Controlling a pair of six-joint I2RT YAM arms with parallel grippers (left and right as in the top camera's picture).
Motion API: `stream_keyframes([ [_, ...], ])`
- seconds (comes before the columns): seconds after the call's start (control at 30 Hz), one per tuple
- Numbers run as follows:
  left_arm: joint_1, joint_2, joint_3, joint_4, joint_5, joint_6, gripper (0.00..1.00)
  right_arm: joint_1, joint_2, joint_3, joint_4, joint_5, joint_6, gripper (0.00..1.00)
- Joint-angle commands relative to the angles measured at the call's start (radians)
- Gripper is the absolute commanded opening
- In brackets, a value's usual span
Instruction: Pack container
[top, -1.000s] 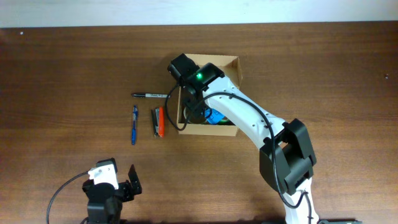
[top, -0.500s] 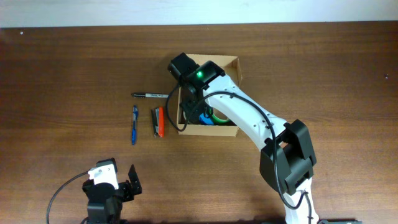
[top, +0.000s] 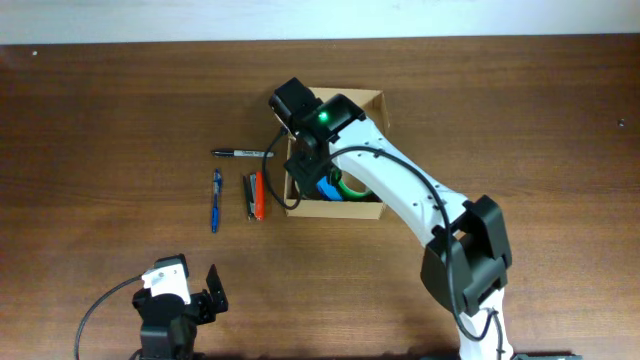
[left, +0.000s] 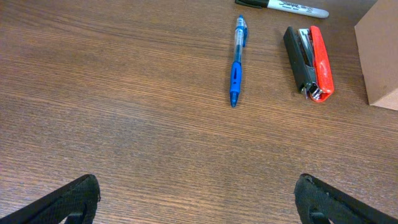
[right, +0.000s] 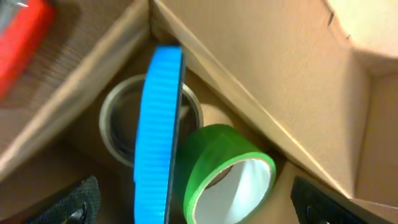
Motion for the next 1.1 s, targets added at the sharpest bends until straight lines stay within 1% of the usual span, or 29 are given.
stream_keyframes([
  [0.0, 0.005, -0.008, -0.009, 0.002, -0.007, 0.020, 1.00, 0.002, -0.103, 0.024, -0.002, -0.058, -0.054, 0.99],
  [0.1, 0.005, -0.008, -0.009, 0.002, -0.007, 0.020, 1.00, -0.003, -0.142, 0.024, -0.028, -0.114, -0.082, 0.99],
  [0.2, 0.005, -0.008, -0.009, 0.002, -0.007, 0.020, 1.00, -0.032, -0.214, 0.021, -0.063, -0.230, -0.122, 0.99],
  [0.3, 0.005, -0.008, -0.009, 0.002, -0.007, 0.020, 1.00, -0.083, -0.304, 0.000, -0.075, -0.258, -0.141, 0.99],
  [0.43, 0.005, -0.008, -0.009, 0.002, -0.007, 0.020, 1.00, -0.164, -0.451, -0.083, -0.075, -0.259, -0.150, 0.99],
  [0.6, 0.005, -0.008, -0.009, 0.002, -0.007, 0.020, 1.00, -0.253, -0.690, -0.298, -0.005, -0.258, -0.165, 0.99],
  [0.67, 0.005, -0.008, -0.009, 0.002, -0.007, 0.020, 1.00, -0.282, -0.802, -0.408, 0.048, -0.258, -0.166, 0.99],
  [0.7, 0.005, -0.008, -0.009, 0.002, -0.007, 0.020, 1.00, -0.299, -0.901, -0.504, 0.092, -0.257, -0.167, 0.99],
  [0.9, 0.005, -0.008, -0.009, 0.002, -0.007, 0.020, 1.00, -0.318, -1.223, -0.816, 0.235, -0.257, -0.156, 0.99],
  [1.07, 0.005, -0.008, -0.009, 0.002, -0.007, 0.020, 0.99, -0.318, -1.475, -1.024, 0.283, -0.248, -0.072, 0.99],
])
